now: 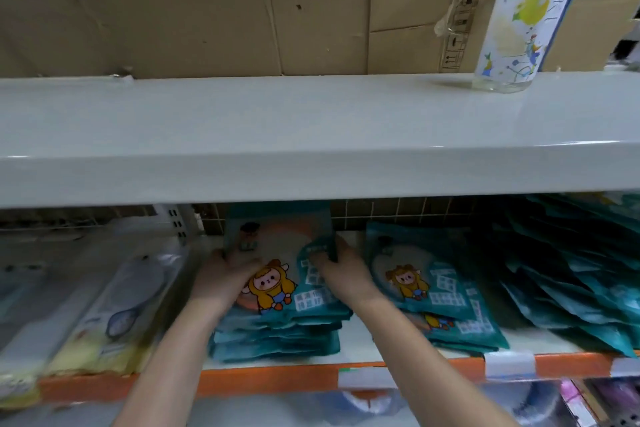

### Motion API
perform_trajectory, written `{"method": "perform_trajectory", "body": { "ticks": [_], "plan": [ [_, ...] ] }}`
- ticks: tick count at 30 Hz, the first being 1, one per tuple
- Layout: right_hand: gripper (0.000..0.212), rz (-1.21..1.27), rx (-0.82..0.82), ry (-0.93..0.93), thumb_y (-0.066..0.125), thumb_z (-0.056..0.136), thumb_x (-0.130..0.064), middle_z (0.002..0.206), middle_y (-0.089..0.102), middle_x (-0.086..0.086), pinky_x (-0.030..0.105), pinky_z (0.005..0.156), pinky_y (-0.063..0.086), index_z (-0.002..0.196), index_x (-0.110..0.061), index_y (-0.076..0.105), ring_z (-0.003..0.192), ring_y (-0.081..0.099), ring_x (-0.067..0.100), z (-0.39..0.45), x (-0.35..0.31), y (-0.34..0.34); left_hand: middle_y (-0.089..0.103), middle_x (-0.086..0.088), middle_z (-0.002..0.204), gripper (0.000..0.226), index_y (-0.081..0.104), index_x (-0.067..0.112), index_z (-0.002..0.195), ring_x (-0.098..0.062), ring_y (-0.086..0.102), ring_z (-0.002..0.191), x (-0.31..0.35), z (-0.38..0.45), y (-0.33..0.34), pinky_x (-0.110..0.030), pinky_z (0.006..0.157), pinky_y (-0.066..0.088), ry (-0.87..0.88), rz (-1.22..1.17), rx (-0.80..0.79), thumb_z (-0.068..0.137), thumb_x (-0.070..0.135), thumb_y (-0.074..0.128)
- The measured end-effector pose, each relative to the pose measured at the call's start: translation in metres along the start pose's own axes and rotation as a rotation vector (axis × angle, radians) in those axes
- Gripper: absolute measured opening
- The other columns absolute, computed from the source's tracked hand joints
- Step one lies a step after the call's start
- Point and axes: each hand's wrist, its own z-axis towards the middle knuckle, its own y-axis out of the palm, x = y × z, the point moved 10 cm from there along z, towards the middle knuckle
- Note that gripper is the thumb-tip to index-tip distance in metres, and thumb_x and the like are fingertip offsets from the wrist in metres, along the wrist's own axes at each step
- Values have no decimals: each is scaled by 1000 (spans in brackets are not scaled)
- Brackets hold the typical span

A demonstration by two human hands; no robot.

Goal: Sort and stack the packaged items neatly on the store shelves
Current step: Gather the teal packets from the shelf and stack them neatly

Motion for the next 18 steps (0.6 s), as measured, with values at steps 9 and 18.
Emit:
{"method": "perform_trajectory", "body": {
  "ticks": [9,18],
  "plan": [
    [44,127,-44,205,36,100,-38,131,56,10,34,96,44,138,-17,43,112,56,23,-12,33,22,68,-3,105,66,45,20,137,-7,69,57,-26,6,21,-38,83,53,-7,0,-171,82,49,66],
    [44,167,-41,71,37,101,-34,146,43,2,36,99,45,144,-26,33,129,46,24,-16,21,-4,35,-7,150,87,33,28,143,-36,32,137,2,34,27,-56,106,36,167,551,45,70,72,49]
  ]
}}
